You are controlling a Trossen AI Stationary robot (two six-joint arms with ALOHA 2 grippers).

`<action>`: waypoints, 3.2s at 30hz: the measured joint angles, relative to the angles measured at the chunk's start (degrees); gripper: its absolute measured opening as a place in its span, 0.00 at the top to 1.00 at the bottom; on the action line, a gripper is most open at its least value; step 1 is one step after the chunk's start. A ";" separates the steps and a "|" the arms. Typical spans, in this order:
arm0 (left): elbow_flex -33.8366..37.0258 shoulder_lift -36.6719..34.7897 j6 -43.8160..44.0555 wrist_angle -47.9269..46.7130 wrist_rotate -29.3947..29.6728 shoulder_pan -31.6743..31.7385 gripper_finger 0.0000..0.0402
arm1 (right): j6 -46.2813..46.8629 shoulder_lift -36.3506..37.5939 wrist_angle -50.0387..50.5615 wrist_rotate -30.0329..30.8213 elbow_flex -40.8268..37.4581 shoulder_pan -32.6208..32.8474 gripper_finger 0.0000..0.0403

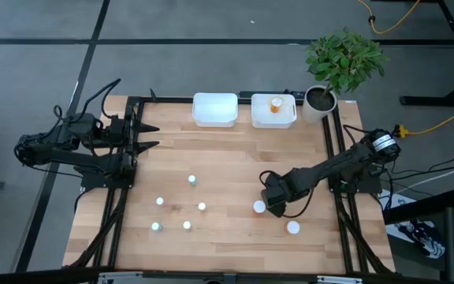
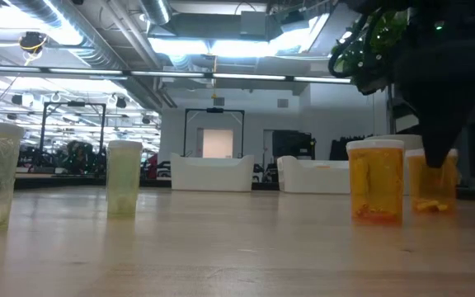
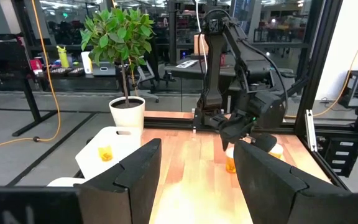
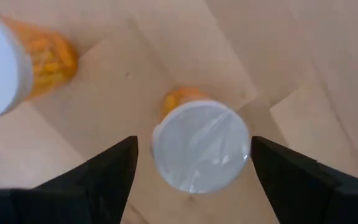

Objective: Pick and place medicine bottles into bin by pill shape (circle, oval)
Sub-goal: Put the orange capsule bottle into the right white bin

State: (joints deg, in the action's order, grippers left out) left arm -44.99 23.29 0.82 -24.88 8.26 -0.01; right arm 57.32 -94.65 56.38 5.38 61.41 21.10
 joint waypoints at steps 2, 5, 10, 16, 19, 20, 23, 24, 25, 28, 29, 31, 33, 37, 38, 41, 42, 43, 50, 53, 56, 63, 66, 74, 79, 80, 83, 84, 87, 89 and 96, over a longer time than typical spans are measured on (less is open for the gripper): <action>0.00 0.00 0.00 0.00 0.00 -0.01 0.52 | 0.00 0.00 0.00 -0.50 0.00 0.00 0.26; 0.00 0.00 0.00 0.00 0.01 -0.02 0.52 | 0.00 0.00 0.00 -0.44 0.00 -0.01 0.31; 0.00 0.00 0.00 0.00 0.01 0.00 0.52 | 0.03 0.00 0.01 0.53 0.00 -1.06 0.39; 0.00 0.00 -0.17 0.00 -0.01 0.00 0.52 | -7.82 -0.04 3.67 1.02 3.01 -5.39 0.49; 0.00 0.00 -2.18 0.00 0.01 0.00 0.52 | -15.30 -0.04 6.43 3.28 6.86 -8.97 0.49; 0.00 0.00 -2.66 0.00 -0.01 -0.02 0.52 | -17.93 -0.04 7.04 4.36 8.26 -10.31 0.49; 0.00 0.00 -2.73 0.00 0.01 -0.02 0.52 | -25.23 -0.04 9.19 8.41 12.50 -14.59 0.48; 0.00 0.00 -2.73 0.00 0.01 -0.02 0.52 | -27.33 -0.04 9.82 10.11 13.85 -16.05 0.48; 0.00 0.00 -2.73 0.00 0.01 -0.02 0.52 | -29.56 -0.02 9.97 11.71 15.10 -17.61 0.48; 0.00 0.00 -2.73 0.00 0.01 0.00 0.52 | -35.66 -0.02 10.06 14.95 18.43 -22.73 0.48; 0.00 0.00 -2.73 0.00 0.01 -0.02 0.52 | -37.52 -0.02 9.95 15.73 19.30 -24.59 0.48; 0.00 0.00 -2.73 0.02 0.01 -0.02 0.52 | -41.05 -0.02 8.71 16.11 20.56 -28.42 0.48; 0.00 0.00 -2.73 0.01 0.01 -0.01 0.52 | -44.31 -0.02 5.87 16.18 21.12 -32.31 0.48; 0.00 0.00 -2.78 0.00 0.01 -0.02 0.52 | -49.15 -0.12 0.89 16.14 21.14 -39.77 0.48; 0.00 0.00 -2.79 0.02 0.00 -0.01 0.52 | -50.07 -0.27 -0.31 16.16 21.16 -41.52 0.48; 0.00 -0.01 -2.84 0.01 0.01 -0.01 0.52 | -51.28 -0.89 -3.80 15.44 21.14 -46.26 0.48; 0.00 0.00 -2.84 0.01 0.01 0.00 0.52 | -51.81 -1.24 -5.85 14.15 21.14 -47.79 0.47; 0.00 0.00 -2.84 0.00 0.00 -0.02 0.52 | -52.06 -1.69 -7.52 12.29 21.14 -49.17 0.47; 0.00 -0.01 -2.84 0.00 -0.01 -0.02 0.52 | -51.96 -8.43 -10.46 9.69 21.14 -53.94 0.47; 0.00 -0.02 -2.84 0.02 -0.01 -0.02 0.52 | -53.10 -10.93 -10.60 11.36 21.11 -55.10 0.47; 0.00 -0.02 -2.84 0.02 0.01 0.00 0.52 | -54.14 -12.50 -12.69 10.63 21.11 -56.15 0.47; 0.00 -0.02 -2.92 0.01 0.00 -0.02 0.52 | -57.46 -15.00 -15.71 6.72 21.11 -59.34 0.47; 0.00 -0.02 -2.91 0.02 0.00 -0.02 0.52 | -58.23 -15.84 -15.97 6.59 21.11 -60.25 0.47; 0.00 -0.01 -2.89 0.00 0.00 -0.01 0.52 | -59.47 -16.02 -16.21 6.57 21.11 -61.28 0.46; 0.00 0.00 -2.89 -0.14 0.00 -0.01 0.52 | -60.02 -16.02 -16.17 6.54 21.11 -61.22 0.42; 0.00 -0.01 -2.87 -0.17 0.01 0.00 0.52 | -60.02 -16.02 -16.01 6.54 21.11 -61.22 0.41; 0.00 -0.02 -2.86 -0.17 0.00 0.00 0.52 | -60.09 -16.02 -15.75 6.55 21.11 -61.32 0.40; 0.00 0.00 -2.86 -0.17 0.01 -0.02 0.52 | -60.13 -16.02 -15.76 6.54 21.11 -61.33 0.40; 0.00 -0.01 -2.86 -0.17 0.01 -0.02 0.52 | -60.82 -16.02 -15.77 6.56 21.11 -61.33 0.40; 0.00 -0.01 -2.86 -0.17 0.00 0.00 0.52 | -60.78 -16.02 -15.86 6.54 21.11 -61.33 0.40; 0.00 -0.02 -2.84 -0.17 0.01 -0.02 0.52 | -60.59 -16.02 -16.02 6.55 21.11 -61.33 0.39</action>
State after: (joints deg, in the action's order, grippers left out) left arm -44.99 23.27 -2.02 -25.06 8.27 -0.03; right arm -3.27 -110.67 40.36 11.93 82.52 -40.23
